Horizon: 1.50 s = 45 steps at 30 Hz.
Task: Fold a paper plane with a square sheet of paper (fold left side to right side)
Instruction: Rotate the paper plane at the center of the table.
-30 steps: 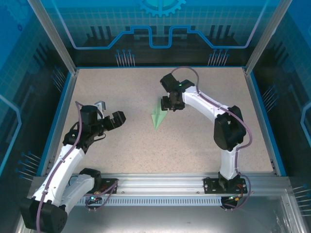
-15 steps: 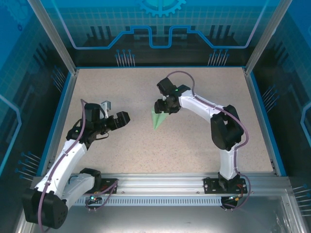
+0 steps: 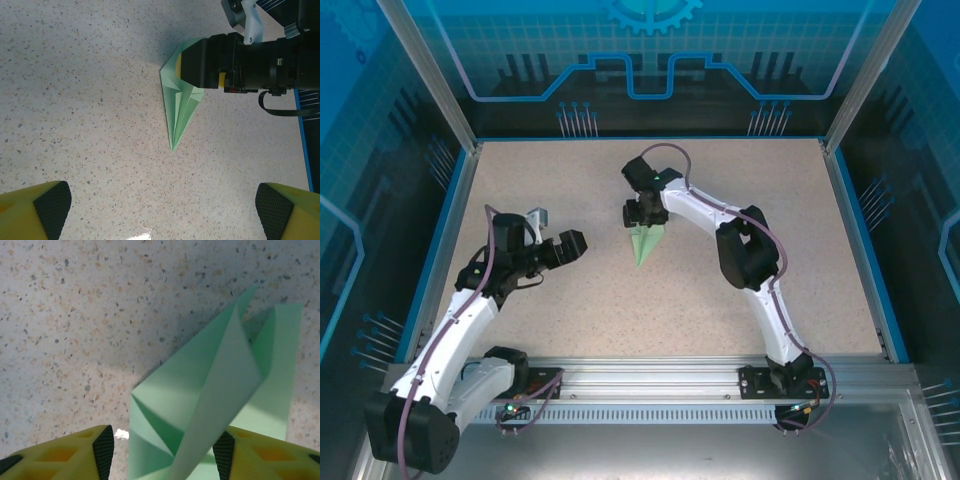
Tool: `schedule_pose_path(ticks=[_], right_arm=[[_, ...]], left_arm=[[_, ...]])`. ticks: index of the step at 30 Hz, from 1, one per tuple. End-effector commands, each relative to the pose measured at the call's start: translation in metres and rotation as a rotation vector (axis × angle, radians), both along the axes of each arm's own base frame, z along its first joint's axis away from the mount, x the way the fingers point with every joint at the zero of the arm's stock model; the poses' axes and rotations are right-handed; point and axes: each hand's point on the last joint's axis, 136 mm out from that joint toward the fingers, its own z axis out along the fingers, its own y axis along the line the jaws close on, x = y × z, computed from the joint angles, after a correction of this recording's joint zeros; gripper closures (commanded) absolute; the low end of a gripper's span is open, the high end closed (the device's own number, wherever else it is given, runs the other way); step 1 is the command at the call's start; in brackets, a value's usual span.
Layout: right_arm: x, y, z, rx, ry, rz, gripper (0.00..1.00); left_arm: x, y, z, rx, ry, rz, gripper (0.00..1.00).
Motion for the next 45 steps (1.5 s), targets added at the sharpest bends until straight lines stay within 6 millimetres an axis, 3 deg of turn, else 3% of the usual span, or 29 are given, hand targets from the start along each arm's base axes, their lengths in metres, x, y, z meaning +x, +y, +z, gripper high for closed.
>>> schedule_pose_path(ticks=[1, 9, 14, 18, 21, 30, 32, 36, 40, 45], right_arm=[[0.002, -0.010, -0.012, -0.046, 0.037, 0.014, 0.41], [0.014, -0.004, -0.009, -0.045, -0.006, 0.074, 0.44], [0.020, -0.014, -0.007, -0.070, -0.004, 0.072, 0.59], [0.020, -0.018, -0.002, -0.087, -0.010, 0.073, 0.62], [0.020, -0.019, 0.002, -0.093, -0.015, 0.077, 0.71], [0.016, -0.023, 0.008, -0.112, -0.016, 0.087, 0.73], [0.015, -0.023, 0.011, -0.110, -0.016, 0.087, 0.71], [0.010, -0.019, 0.025, -0.075, -0.025, 0.098, 0.55], [0.001, -0.017, 0.062, -0.026, -0.079, 0.110, 0.44], [-0.024, -0.038, 0.110, -0.027, -0.152, 0.108, 0.33]], left_arm=[[-0.005, 0.000, 0.003, 0.005, -0.005, -0.024, 0.01], [-0.006, 0.000, 0.003, 0.006, 0.002, -0.025, 0.01], [-0.008, 0.001, 0.003, 0.007, 0.001, -0.023, 0.01], [-0.008, 0.001, 0.004, 0.008, -0.002, -0.023, 0.01], [-0.008, 0.001, 0.005, 0.008, -0.002, -0.022, 0.01], [-0.008, 0.001, 0.004, 0.010, 0.000, -0.023, 0.01], [-0.008, 0.001, 0.004, 0.011, 0.001, -0.023, 0.01], [-0.008, 0.002, 0.003, 0.015, -0.001, -0.023, 0.01], [-0.006, 0.002, 0.006, 0.018, -0.009, -0.019, 0.01], [0.001, 0.011, 0.010, 0.056, -0.027, 0.021, 0.01]])
